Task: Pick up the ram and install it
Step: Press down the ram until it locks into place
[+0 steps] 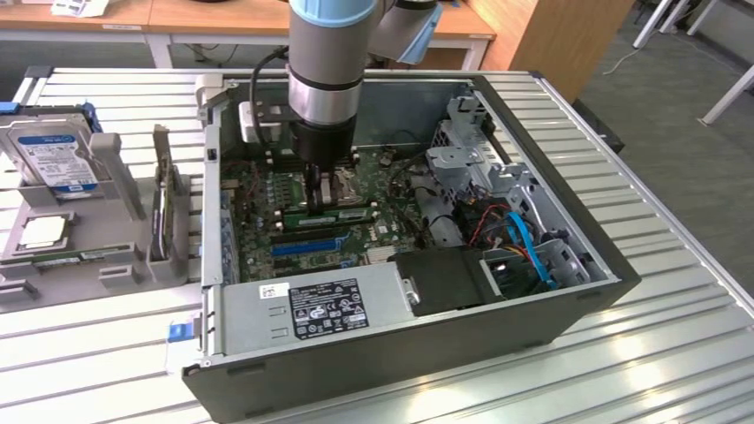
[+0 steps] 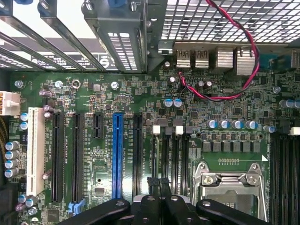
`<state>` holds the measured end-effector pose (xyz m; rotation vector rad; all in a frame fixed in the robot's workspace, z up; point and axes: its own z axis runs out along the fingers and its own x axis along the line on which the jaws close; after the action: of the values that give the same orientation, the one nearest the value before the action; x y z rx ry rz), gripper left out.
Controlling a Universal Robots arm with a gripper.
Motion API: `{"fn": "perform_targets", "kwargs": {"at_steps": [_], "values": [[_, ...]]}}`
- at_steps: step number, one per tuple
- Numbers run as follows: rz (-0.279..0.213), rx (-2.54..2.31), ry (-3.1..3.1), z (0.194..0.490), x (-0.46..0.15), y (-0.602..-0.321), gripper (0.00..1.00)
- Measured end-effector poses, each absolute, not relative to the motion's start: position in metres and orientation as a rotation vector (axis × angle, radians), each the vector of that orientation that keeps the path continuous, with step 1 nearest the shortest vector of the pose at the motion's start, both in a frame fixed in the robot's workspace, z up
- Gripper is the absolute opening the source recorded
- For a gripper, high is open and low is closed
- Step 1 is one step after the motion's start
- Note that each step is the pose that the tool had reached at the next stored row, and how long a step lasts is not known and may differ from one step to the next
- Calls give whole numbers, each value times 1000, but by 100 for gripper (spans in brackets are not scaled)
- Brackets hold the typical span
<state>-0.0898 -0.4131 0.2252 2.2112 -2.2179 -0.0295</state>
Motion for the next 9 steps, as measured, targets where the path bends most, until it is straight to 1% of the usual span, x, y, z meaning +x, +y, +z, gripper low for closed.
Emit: {"fn": "perform_targets", "kwargs": {"at_steps": [9], "values": [[-29,2211,-2218,225,-90,-414,10]]}}
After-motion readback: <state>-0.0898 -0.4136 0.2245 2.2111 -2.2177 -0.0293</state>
